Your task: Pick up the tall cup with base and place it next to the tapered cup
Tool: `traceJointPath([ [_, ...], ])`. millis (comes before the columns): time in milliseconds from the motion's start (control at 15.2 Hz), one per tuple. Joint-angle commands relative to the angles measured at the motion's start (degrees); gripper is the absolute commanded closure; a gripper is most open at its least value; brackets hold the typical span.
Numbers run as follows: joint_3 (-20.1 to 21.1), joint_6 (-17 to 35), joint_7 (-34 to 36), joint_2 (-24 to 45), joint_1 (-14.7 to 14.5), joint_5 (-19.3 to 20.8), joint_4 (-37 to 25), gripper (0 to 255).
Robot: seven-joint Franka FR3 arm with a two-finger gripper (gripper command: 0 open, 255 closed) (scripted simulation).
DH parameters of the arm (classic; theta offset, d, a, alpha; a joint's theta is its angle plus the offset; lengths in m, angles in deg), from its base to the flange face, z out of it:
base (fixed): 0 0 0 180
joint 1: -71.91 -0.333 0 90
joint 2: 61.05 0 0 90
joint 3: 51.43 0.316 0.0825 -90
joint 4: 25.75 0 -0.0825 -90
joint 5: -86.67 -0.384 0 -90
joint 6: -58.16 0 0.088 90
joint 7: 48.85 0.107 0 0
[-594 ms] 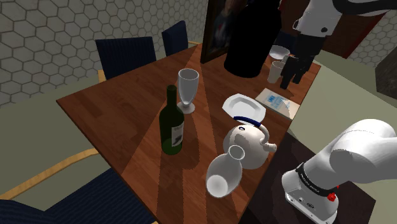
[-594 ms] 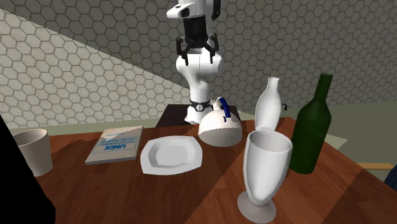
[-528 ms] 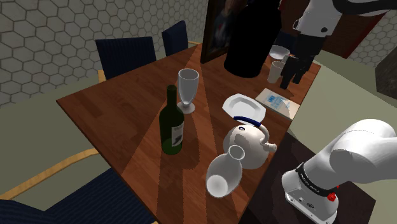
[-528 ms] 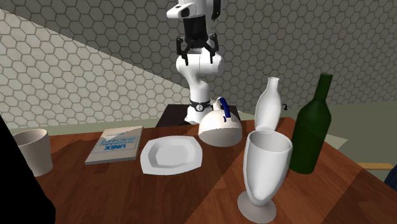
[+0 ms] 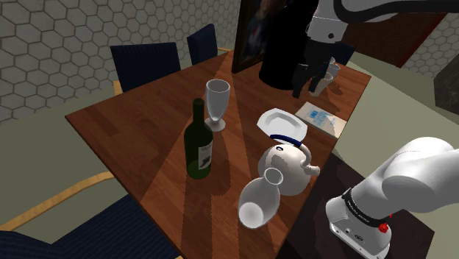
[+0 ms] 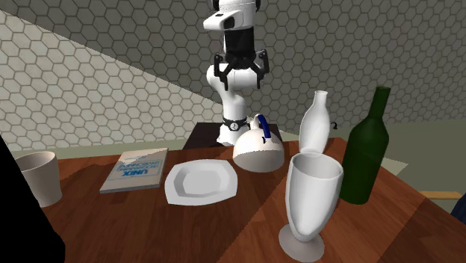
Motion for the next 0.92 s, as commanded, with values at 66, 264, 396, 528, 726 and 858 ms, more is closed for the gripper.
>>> traceJointPath([
  [66, 1.38, 3.62, 1.11, 6.26, -0.50, -0.05, -3.51, 0],
  [264, 2.65, 6.54, 2.33, 12.52, -0.92, 0.28, -7.63, 0],
  [396, 3.43, 8.14, 3.21, 16.71, -1.18, 0.71, -10.72, 0],
  [528, 4.15, 9.45, 4.14, 20.91, -1.47, 1.31, -14.09, 0],
  [726, 5.05, 10.88, 5.60, 27.26, -1.99, 2.49, -19.68, 0],
  [858, 5.56, 11.46, 6.60, 31.53, -2.41, 3.43, -23.79, 0],
])
